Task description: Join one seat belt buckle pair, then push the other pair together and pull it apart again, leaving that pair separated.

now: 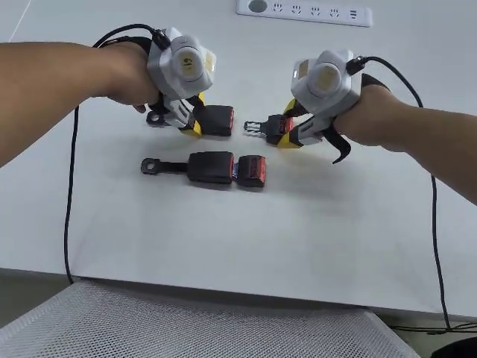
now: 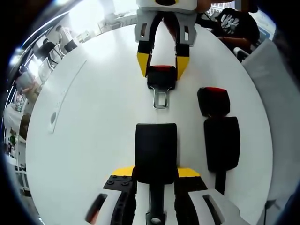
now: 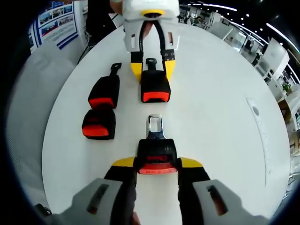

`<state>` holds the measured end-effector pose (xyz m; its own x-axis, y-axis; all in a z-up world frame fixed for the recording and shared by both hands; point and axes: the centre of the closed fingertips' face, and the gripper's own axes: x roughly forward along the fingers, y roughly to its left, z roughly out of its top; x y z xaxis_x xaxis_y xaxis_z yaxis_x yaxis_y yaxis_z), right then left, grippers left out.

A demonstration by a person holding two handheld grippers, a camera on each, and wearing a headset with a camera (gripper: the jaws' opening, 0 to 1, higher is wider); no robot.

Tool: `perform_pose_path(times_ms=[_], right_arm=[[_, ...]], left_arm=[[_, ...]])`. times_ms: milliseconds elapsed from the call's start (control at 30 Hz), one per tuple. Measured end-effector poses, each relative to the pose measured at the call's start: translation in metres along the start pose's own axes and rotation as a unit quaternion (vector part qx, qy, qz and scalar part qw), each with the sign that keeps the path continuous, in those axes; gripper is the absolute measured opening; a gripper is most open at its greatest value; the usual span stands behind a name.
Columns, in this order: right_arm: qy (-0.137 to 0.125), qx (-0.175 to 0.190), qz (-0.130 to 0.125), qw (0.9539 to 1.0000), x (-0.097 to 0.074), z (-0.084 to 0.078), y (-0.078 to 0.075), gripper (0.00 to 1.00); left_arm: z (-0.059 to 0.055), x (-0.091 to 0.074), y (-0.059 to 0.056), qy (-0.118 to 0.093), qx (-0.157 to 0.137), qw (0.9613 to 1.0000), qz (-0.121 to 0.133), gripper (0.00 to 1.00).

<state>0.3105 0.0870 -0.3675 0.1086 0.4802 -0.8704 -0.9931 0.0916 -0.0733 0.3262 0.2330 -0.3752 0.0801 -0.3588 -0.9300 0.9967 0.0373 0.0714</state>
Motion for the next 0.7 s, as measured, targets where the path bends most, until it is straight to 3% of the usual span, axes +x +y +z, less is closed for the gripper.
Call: perform_pose_path(times_ms=[300,700], right_arm=[[0.016,0.018,-0.009,0.9997,-0.019,-0.043,-0.003,0.34],[0.048,0.043,-0.013,0.9979,-0.038,-0.079,-0.005,0.34]], left_arm=[[-0.002,0.002,0.0,0.003,-0.004,1.0,0.003,0.31],[0.004,-0.003,-0.007,0.007,0.0,1.0,0.004,0.31]])
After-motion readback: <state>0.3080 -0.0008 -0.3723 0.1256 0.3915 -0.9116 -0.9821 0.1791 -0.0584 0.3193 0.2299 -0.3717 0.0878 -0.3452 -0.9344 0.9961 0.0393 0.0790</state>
